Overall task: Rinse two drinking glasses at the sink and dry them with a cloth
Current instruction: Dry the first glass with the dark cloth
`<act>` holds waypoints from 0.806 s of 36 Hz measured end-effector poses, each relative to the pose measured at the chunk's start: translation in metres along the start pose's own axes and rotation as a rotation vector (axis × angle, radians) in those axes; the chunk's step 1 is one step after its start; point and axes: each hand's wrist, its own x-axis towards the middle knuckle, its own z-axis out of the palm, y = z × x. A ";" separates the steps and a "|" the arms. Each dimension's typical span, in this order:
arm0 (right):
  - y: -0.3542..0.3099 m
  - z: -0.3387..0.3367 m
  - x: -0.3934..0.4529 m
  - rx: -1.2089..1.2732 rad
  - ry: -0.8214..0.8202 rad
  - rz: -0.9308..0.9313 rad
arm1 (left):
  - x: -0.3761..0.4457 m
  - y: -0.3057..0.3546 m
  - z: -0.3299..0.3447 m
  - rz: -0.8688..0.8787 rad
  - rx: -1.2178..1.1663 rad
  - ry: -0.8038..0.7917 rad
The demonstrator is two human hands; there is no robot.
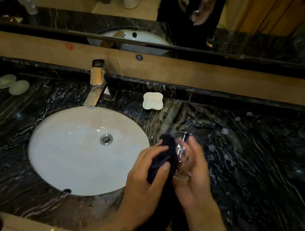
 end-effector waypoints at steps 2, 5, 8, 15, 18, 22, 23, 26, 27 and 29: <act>-0.003 0.000 0.004 0.073 0.053 0.017 | -0.009 -0.003 0.000 -0.025 -0.017 -0.020; -0.001 -0.002 0.003 -0.043 0.068 -0.060 | -0.010 -0.002 -0.001 -0.150 -0.136 -0.013; 0.000 0.000 -0.002 -0.136 0.038 -0.111 | 0.004 0.002 -0.001 -0.260 -0.227 0.067; -0.009 -0.001 -0.001 -0.290 -0.046 -0.135 | 0.038 0.010 -0.003 -0.263 -0.211 -0.015; -0.010 -0.002 -0.003 -0.349 -0.065 -0.161 | 0.049 0.015 -0.003 -0.257 -0.207 -0.014; -0.009 -0.003 -0.005 -0.371 -0.094 -0.126 | 0.069 0.022 -0.004 -0.260 -0.215 0.014; -0.006 -0.003 -0.003 -0.318 -0.081 -0.109 | 0.071 0.024 -0.003 -0.245 -0.200 0.007; -0.004 0.002 -0.001 -0.157 -0.034 -0.084 | 0.064 0.027 0.001 -0.119 -0.107 -0.037; -0.003 0.000 0.002 -0.102 -0.016 -0.070 | 0.059 0.027 0.002 -0.066 -0.067 -0.062; -0.004 -0.002 0.003 0.043 -0.008 -0.016 | 0.050 0.026 0.002 0.027 -0.011 -0.087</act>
